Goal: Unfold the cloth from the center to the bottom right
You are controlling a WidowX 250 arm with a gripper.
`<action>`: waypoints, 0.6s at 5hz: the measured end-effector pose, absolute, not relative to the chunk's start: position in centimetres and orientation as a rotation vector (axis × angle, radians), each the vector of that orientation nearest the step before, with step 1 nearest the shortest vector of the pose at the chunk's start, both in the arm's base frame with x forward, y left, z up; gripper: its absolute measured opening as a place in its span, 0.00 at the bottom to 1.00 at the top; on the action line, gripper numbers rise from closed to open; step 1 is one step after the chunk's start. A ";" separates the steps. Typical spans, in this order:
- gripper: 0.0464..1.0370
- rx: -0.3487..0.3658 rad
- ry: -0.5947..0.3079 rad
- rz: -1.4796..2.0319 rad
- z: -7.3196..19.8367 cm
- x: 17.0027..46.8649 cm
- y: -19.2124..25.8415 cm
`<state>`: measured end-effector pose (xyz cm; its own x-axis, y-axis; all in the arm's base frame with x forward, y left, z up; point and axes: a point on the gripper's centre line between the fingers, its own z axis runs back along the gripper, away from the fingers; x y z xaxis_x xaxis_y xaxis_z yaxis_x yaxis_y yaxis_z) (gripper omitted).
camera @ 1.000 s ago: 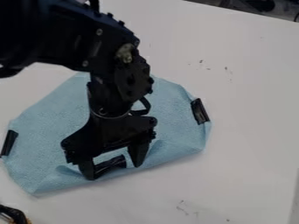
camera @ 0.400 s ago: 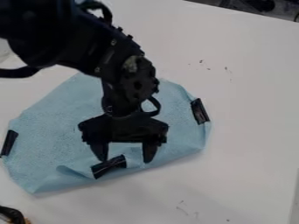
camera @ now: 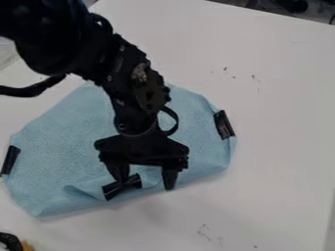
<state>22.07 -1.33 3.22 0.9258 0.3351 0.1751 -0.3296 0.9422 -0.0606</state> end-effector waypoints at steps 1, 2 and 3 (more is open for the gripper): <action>0.97 -0.039 -0.159 0.354 2.6 21.9 -1.0; 0.97 -0.046 -0.126 0.371 1.9 21.7 -0.6; 0.96 -0.054 -0.101 0.380 1.4 21.8 -0.5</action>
<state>21.84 -0.48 1.41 0.9238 0.3727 0.0877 -0.3673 0.9273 -0.0717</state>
